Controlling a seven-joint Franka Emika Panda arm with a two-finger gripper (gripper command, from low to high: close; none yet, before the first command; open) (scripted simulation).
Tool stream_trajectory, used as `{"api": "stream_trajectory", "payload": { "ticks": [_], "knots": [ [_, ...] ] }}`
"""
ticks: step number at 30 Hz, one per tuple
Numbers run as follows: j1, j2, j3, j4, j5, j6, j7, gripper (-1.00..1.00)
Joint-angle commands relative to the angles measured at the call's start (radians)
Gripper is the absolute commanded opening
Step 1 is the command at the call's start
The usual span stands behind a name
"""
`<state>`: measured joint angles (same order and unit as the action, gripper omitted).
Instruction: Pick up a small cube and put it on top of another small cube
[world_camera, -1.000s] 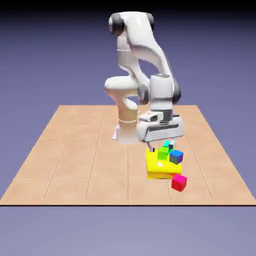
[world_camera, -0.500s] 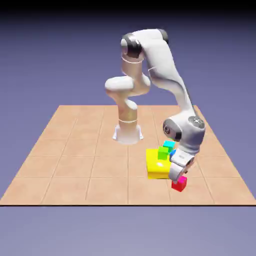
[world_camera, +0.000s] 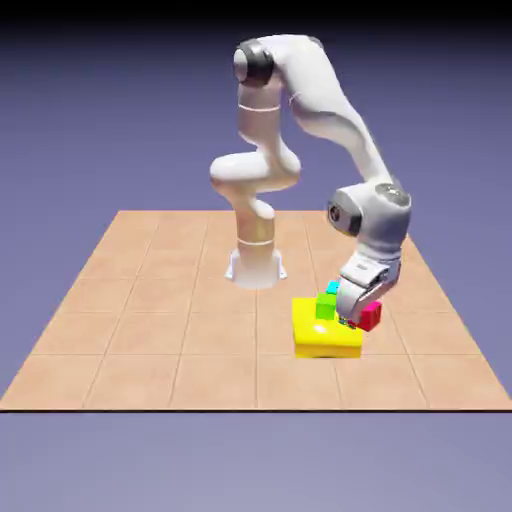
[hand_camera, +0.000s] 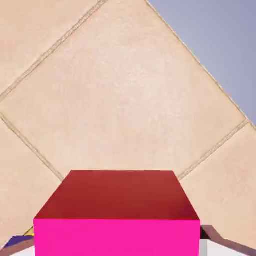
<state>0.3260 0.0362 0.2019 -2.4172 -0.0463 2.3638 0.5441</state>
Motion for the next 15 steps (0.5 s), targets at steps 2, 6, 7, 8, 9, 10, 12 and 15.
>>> {"api": "stream_trajectory", "payload": {
  "ticks": [2, 6, 7, 8, 9, 10, 12, 15],
  "knots": [
    [0.008, -0.073, 0.003, -0.037, 0.033, -0.029, 0.009, -1.0],
    [0.021, -0.217, 0.026, -0.127, 0.102, -0.082, 0.032, -1.0],
    [0.023, -0.254, 0.035, -0.154, 0.118, -0.094, 0.039, -1.0],
    [0.026, -0.29, 0.043, -0.18, 0.135, -0.106, 0.047, -1.0],
    [0.028, -0.326, 0.052, -0.206, 0.151, -0.118, 0.055, -1.0],
    [0.03, -0.362, 0.061, -0.232, 0.167, -0.13, 0.063, -1.0],
    [0.035, -0.435, 0.079, -0.285, 0.2, -0.154, 0.078, -1.0],
    [0.026, -0.426, 0.122, -0.356, 0.198, -0.102, 0.11, -1.0]
  ]
}}
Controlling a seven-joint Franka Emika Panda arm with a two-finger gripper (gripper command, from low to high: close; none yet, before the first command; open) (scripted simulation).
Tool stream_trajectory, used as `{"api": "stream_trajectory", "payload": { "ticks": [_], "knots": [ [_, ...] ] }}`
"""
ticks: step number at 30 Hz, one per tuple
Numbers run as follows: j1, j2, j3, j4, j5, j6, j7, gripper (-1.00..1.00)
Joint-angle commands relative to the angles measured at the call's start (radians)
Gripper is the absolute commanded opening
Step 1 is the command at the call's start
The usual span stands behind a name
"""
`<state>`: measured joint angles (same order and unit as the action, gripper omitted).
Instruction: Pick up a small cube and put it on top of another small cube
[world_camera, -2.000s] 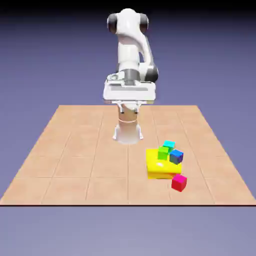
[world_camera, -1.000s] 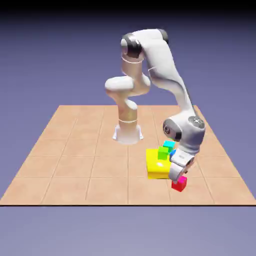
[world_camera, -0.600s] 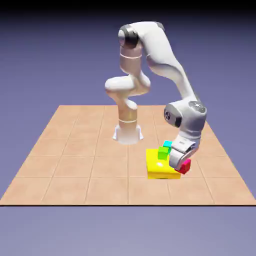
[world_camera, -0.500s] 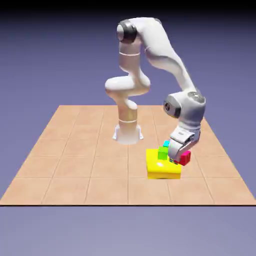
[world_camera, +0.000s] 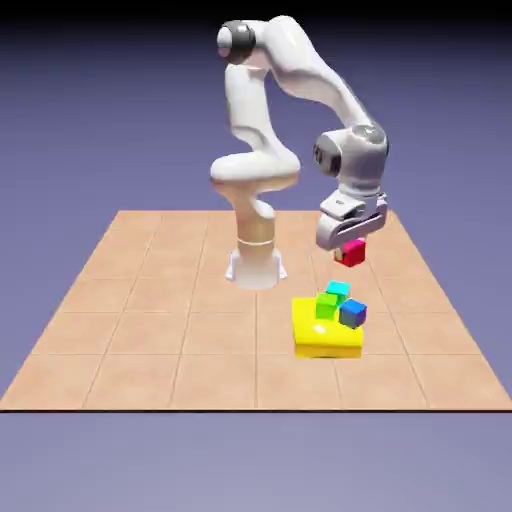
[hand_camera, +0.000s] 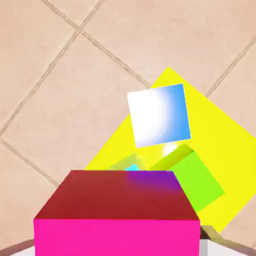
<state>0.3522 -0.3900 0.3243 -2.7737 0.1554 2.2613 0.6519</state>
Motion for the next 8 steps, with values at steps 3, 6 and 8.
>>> {"api": "stream_trajectory", "payload": {
  "ticks": [3, 6, 8],
  "knots": [
    [-0.005, 0.091, 0.013, -0.041, -0.016, 0.131, 0.016, -1.0],
    [-0.008, 0.139, 0.019, -0.062, -0.022, 0.199, 0.024, 1.0],
    [-0.006, 0.109, 0.015, -0.048, -0.018, 0.155, 0.019, 1.0]
  ]
}}
